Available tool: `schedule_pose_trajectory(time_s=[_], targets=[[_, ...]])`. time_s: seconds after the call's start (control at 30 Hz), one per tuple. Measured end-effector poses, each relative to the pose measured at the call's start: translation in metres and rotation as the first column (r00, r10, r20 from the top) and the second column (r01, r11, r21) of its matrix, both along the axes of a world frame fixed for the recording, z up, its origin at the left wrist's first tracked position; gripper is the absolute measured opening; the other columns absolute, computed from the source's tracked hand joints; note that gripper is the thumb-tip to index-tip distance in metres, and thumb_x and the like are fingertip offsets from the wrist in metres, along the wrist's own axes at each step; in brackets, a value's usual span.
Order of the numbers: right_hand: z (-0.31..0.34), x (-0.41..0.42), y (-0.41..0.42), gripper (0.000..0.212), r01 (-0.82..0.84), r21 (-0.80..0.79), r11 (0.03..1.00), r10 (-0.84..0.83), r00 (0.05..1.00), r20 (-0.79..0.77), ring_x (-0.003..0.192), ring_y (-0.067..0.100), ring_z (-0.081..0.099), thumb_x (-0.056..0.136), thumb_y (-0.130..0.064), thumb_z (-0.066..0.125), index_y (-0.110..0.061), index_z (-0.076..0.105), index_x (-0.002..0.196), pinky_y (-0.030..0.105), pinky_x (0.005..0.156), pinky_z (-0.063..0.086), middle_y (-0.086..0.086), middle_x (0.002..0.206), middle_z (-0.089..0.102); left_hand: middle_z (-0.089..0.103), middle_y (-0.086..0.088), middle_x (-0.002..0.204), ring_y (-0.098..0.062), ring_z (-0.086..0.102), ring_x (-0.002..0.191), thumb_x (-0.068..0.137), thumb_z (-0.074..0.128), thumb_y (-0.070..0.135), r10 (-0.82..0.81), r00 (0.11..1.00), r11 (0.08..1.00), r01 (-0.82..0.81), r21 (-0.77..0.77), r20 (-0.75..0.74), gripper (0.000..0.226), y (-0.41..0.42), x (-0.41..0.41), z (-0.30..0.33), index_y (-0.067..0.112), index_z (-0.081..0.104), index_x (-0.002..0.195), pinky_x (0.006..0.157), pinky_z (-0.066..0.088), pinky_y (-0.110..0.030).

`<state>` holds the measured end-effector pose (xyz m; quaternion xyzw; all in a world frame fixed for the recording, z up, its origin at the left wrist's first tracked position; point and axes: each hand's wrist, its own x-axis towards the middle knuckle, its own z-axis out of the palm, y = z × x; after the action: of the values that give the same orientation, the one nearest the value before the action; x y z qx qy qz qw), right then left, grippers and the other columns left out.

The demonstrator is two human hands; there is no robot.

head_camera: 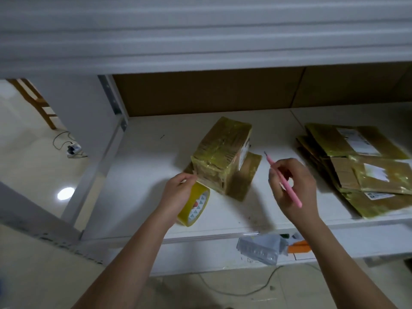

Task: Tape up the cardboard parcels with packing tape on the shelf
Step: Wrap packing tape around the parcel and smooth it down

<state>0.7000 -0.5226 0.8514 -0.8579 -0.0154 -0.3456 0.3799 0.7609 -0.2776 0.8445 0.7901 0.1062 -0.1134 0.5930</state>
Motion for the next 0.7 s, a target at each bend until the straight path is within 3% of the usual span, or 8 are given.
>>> schedule_pose_trajectory(time_s=[0.1,0.27,0.37,0.5,0.63,0.7], targets=[[0.015,0.002,0.036,0.017,-0.195,0.082,0.977,0.188,0.978,0.091,0.073,0.004,0.058,0.087,-0.016,0.057,-0.009,0.062,0.101,0.011,0.066,0.042,-0.006,0.085,0.062,0.068,-0.009,0.102,-0.022,0.067,0.074,0.095,0.058,0.026,-0.008,1.000,0.998,0.007,-0.060,-0.015,0.011,0.006,-0.001,-0.001,0.023,0.068,0.097,0.057,0.054,-0.025],[0.015,0.020,0.069,0.013,-0.428,-0.022,0.904,0.428,0.902,0.059,0.072,0.003,0.058,0.084,-0.005,0.069,-0.003,0.072,0.096,0.012,0.068,0.043,-0.001,0.082,0.067,0.070,-0.008,0.099,-0.027,0.068,0.087,0.093,0.062,0.022,-0.029,0.999,0.997,0.030,-0.073,0.016,0.004,0.009,-0.003,-0.002,0.022,0.065,0.090,0.069,0.052,-0.030],[0.006,0.028,0.071,0.008,-0.469,-0.037,0.882,0.468,0.883,-0.037,0.065,0.004,0.057,0.079,-0.003,0.069,-0.005,0.072,0.086,0.009,0.063,0.040,-0.003,0.074,0.065,0.071,-0.006,0.096,-0.026,0.069,0.085,0.091,0.064,0.020,-0.018,1.000,0.995,0.021,-0.103,0.022,0.004,0.010,-0.005,-0.003,0.022,0.063,0.088,0.066,0.052,-0.028],[0.006,0.032,0.070,0.010,-0.483,-0.057,0.874,0.476,0.873,-0.104,0.062,0.009,0.058,0.080,-0.014,0.064,-0.007,0.071,0.083,0.018,0.056,0.045,-0.001,0.070,0.064,0.071,-0.009,0.092,-0.028,0.069,0.081,0.091,0.065,0.019,-0.021,0.999,0.992,0.026,-0.121,0.039,0.008,0.011,-0.004,-0.003,0.023,0.060,0.085,0.065,0.053,-0.029],[0.009,0.032,0.072,0.012,-0.507,-0.068,0.859,0.500,0.860,-0.100,0.064,0.008,0.060,0.081,-0.016,0.064,-0.008,0.073,0.086,0.019,0.059,0.048,-0.002,0.073,0.066,0.070,-0.006,0.084,-0.022,0.068,0.072,0.092,0.064,0.019,-0.012,0.999,0.994,0.016,-0.112,0.038,0.008,0.009,-0.003,-0.002,0.021,0.059,0.086,0.059,0.050,-0.025],[0.010,0.032,0.073,0.015,-0.514,-0.081,0.854,0.501,0.855,-0.136,0.063,0.009,0.060,0.082,-0.020,0.062,-0.010,0.072,0.083,0.025,0.068,0.053,-0.002,0.072,0.066,0.070,-0.006,0.085,-0.021,0.067,0.072,0.092,0.064,0.020,-0.014,1.000,0.994,0.017,-0.110,0.022,0.006,0.009,-0.002,-0.002,0.020,0.060,0.089,0.058,0.049,-0.024]])
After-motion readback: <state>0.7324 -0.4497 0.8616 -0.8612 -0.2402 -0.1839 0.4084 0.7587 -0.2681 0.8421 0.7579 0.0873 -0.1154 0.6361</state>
